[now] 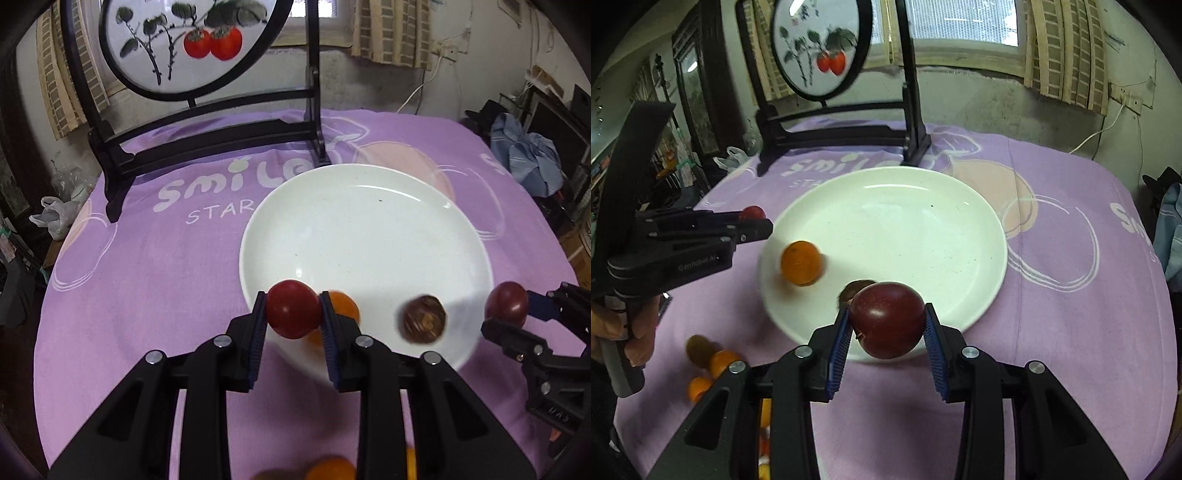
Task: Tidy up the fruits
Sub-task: 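Carry the tomato and plum to the white plate and release both, then grasp a dark brown fruit with the right tool while the left tool grasps another, then carry both dark brown fruits to the white plate and release them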
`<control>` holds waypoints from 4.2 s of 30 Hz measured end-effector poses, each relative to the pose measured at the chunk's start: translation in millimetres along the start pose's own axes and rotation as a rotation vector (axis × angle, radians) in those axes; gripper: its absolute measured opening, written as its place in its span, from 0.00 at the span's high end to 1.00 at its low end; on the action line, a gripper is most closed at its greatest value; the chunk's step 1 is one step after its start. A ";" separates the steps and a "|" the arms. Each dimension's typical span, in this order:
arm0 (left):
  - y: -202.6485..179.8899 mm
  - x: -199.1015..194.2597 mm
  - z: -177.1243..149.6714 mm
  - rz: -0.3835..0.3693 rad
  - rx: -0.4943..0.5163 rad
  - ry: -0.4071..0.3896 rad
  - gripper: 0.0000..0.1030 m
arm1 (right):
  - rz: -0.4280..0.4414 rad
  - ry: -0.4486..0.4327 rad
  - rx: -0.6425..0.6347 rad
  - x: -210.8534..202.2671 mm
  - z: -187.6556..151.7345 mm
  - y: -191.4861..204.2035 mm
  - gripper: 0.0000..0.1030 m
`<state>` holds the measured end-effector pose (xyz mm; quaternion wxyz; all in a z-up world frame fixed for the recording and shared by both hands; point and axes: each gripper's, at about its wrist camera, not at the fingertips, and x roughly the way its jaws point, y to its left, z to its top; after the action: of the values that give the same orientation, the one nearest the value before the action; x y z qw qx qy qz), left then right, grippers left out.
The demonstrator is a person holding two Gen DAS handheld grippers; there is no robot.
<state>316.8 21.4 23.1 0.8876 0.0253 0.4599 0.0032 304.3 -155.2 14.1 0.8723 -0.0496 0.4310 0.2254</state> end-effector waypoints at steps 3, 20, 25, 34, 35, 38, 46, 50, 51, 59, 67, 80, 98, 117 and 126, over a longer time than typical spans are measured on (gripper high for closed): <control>5.0 19.7 7.9 0.001 -0.023 0.019 0.74 | -0.019 0.026 0.010 20.4 3.8 -7.1 0.62; 9.7 -8.6 -1.9 0.083 -0.063 -0.028 0.14 | -0.060 -0.008 0.059 4.6 -8.0 -15.6 0.50; 11.9 -43.8 -33.9 0.042 -0.093 -0.040 0.12 | -0.083 -0.028 0.072 -27.7 -35.4 -12.5 0.45; 7.1 -80.4 -117.7 0.035 -0.105 -0.026 0.09 | -0.089 -0.015 0.092 -75.3 -100.2 2.5 0.38; 8.0 -82.0 -129.2 0.035 -0.109 -0.014 0.09 | -0.088 -0.014 0.095 -79.2 -106.3 3.8 0.38; 8.9 -84.4 -154.5 0.031 -0.110 0.017 0.09 | -0.076 -0.012 0.104 -90.8 -127.4 9.4 0.38; 17.9 -96.5 -207.5 -0.009 -0.162 0.046 0.09 | -0.073 0.052 0.032 -102.9 -177.1 27.7 0.38; 19.0 -96.0 -225.2 -0.049 -0.191 0.078 0.09 | -0.046 0.067 0.031 -104.3 -188.5 31.3 0.38; 18.9 -95.3 -228.2 -0.061 -0.199 0.088 0.09 | -0.037 0.070 0.035 -103.8 -190.2 31.8 0.38; 13.3 -99.2 -241.6 -0.061 -0.186 0.086 0.09 | -0.045 0.101 -0.049 -86.3 -188.3 55.6 0.38; 7.1 -100.0 -238.8 -0.070 -0.170 0.097 0.09 | -0.081 0.109 -0.091 -56.9 -164.8 72.0 0.38; -35.5 -103.0 -241.8 -0.108 -0.087 0.111 0.09 | 0.020 -0.073 0.150 -85.4 -165.1 20.5 0.54; -92.9 -79.8 -219.0 -0.085 0.012 0.099 0.32 | 0.068 -0.075 0.203 -87.0 -173.7 4.1 0.54; -64.9 -108.5 -224.7 -0.116 -0.034 0.065 0.59 | 0.057 -0.060 0.241 -82.5 -176.2 -2.5 0.54; -37.8 -121.8 -215.4 -0.121 -0.052 0.035 0.58 | 0.030 -0.068 0.247 -87.3 -172.4 -1.7 0.54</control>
<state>70.0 -10.9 -3.4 0.8785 -0.0258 0.4756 -0.0382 133.3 -235.7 -26.0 0.8825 0.0721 0.4263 0.1851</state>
